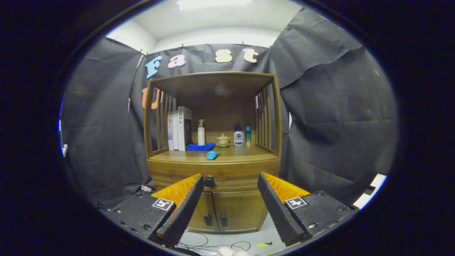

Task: Pull open the drawer, take out the items inside it, and place them on the countertop above the cabinet.

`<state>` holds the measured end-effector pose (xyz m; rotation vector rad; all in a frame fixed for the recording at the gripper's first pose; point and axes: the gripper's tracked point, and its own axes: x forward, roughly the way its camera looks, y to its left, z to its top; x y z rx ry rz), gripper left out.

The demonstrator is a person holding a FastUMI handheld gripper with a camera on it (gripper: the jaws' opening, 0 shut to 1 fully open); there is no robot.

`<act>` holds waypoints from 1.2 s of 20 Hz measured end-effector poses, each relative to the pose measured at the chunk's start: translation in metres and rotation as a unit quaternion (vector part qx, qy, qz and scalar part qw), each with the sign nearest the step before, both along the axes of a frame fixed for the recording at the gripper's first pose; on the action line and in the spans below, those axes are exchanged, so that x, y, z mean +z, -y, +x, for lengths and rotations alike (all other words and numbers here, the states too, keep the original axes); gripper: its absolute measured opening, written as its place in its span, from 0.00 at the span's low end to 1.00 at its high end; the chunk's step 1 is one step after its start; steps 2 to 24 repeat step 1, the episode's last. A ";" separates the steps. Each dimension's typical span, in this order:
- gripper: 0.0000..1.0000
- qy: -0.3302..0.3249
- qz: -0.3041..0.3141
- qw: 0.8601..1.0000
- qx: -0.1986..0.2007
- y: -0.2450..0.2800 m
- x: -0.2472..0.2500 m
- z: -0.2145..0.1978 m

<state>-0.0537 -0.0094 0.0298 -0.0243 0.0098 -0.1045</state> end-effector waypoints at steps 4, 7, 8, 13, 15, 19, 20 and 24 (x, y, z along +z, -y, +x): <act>0.99 -0.002 -0.002 1.000 0.001 -0.001 0.000 -0.001; 0.99 -0.002 -0.002 1.000 0.001 -0.001 0.000 -0.001; 0.99 -0.002 -0.002 1.000 0.001 -0.001 0.000 -0.001; 0.99 -0.002 -0.002 1.000 0.001 -0.001 0.000 -0.001; 0.99 -0.002 -0.002 1.000 0.001 -0.001 0.000 -0.001; 0.99 -0.002 -0.002 1.000 0.001 -0.001 0.000 -0.001; 0.99 -0.002 -0.002 1.000 0.001 -0.001 0.000 -0.001; 0.99 -0.002 -0.002 1.000 0.001 -0.001 0.000 -0.001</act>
